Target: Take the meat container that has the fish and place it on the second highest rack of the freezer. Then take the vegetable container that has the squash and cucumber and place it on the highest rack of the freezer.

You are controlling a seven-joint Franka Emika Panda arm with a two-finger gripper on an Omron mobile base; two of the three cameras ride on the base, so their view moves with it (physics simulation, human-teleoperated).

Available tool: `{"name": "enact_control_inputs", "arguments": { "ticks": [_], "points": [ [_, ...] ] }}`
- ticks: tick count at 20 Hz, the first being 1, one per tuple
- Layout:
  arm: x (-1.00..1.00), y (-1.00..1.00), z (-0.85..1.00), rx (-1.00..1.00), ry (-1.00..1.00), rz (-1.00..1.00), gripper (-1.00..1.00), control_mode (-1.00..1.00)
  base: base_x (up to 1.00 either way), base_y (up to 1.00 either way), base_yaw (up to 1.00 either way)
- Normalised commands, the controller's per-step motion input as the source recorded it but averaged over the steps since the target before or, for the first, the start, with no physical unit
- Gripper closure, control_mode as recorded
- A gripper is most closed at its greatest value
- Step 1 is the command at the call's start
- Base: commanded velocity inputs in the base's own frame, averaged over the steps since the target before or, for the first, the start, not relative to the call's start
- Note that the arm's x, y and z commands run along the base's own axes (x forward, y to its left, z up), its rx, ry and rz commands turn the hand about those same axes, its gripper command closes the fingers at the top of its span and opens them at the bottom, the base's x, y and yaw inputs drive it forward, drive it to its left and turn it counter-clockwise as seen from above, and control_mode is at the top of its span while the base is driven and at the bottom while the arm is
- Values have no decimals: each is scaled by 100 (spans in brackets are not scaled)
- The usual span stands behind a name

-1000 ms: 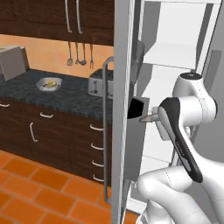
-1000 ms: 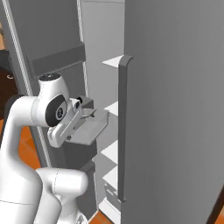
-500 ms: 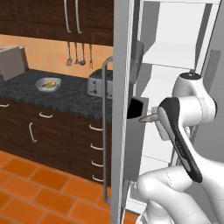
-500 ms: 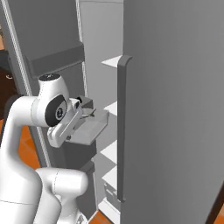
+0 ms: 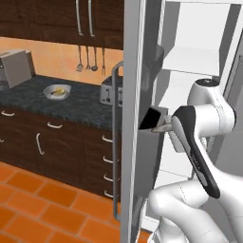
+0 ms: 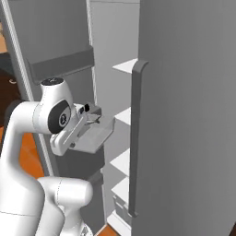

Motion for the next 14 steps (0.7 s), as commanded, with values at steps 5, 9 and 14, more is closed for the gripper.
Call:
{"name": "enact_control_inputs", "arguments": {
  "ticks": [5, 9, 14],
  "points": [
    [0, 0, 0, 0, 0, 0, 100, 100, 24, 5, 0],
    [0, 0, 0, 0, 0, 0, 100, 100, -61, -34, 0],
    [0, 0, 0, 0, 0, 0, 100, 100, -13, -36, 0]
  ]
}}
